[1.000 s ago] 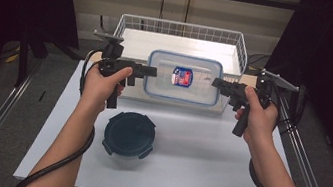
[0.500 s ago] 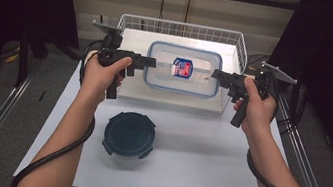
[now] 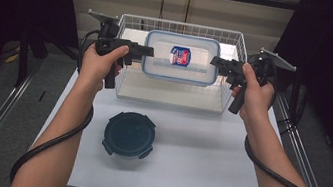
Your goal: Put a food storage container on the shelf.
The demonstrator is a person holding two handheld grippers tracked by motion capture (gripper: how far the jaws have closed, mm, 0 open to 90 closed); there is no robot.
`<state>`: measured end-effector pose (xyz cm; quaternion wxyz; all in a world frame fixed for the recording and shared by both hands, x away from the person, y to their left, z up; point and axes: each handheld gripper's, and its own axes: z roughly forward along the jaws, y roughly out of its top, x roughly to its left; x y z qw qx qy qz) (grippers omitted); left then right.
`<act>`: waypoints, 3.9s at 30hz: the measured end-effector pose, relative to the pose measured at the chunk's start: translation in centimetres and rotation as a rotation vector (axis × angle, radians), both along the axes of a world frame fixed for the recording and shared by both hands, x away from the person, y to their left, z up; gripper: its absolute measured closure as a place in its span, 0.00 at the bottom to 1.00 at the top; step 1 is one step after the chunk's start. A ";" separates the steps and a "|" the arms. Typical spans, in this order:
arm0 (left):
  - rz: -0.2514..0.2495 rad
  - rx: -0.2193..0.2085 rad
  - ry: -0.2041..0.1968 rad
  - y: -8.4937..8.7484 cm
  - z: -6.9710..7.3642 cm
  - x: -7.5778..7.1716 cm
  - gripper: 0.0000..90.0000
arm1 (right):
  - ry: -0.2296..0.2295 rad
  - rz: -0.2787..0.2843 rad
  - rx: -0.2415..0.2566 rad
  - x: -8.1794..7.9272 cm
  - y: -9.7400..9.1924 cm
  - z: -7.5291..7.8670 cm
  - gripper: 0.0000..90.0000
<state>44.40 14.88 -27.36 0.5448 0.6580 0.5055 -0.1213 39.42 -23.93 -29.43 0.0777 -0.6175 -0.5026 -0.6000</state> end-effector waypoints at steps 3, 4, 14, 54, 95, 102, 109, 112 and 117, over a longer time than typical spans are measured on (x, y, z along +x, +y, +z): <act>0.001 0.003 0.001 -0.1 0.3 0.4 0.58 | 0.006 0.000 0.010 0.5 0.0 0.1 0.61; 0.000 0.004 0.002 -0.1 0.3 0.5 0.58 | 0.007 0.000 0.008 0.7 0.0 0.2 0.61; 0.002 -0.010 0.004 -0.3 0.3 1.9 0.58 | -0.006 -0.015 -0.001 2.1 -0.1 0.8 0.61; 0.122 -0.061 -0.015 0.3 -0.4 7.1 0.46 | 0.028 -0.097 0.030 8.7 0.9 -0.2 0.44; 0.030 0.032 -0.051 -1.7 -2.7 1.0 1.00 | -0.018 0.013 -0.078 2.3 1.6 -2.0 0.79; 0.047 0.030 -0.052 -2.0 -2.9 1.3 1.00 | -0.028 0.012 -0.093 2.9 1.7 -1.9 0.92; 0.062 0.028 -0.064 -2.1 -3.1 1.7 1.00 | -0.031 0.024 -0.100 3.6 2.4 -1.7 1.00; 0.064 0.023 -0.062 -2.1 -3.1 2.0 1.00 | -0.033 0.024 -0.101 3.9 2.6 -1.7 1.00; 0.073 0.018 -0.061 -2.0 -3.1 2.3 1.00 | -0.032 0.026 -0.104 4.2 2.8 -1.9 1.00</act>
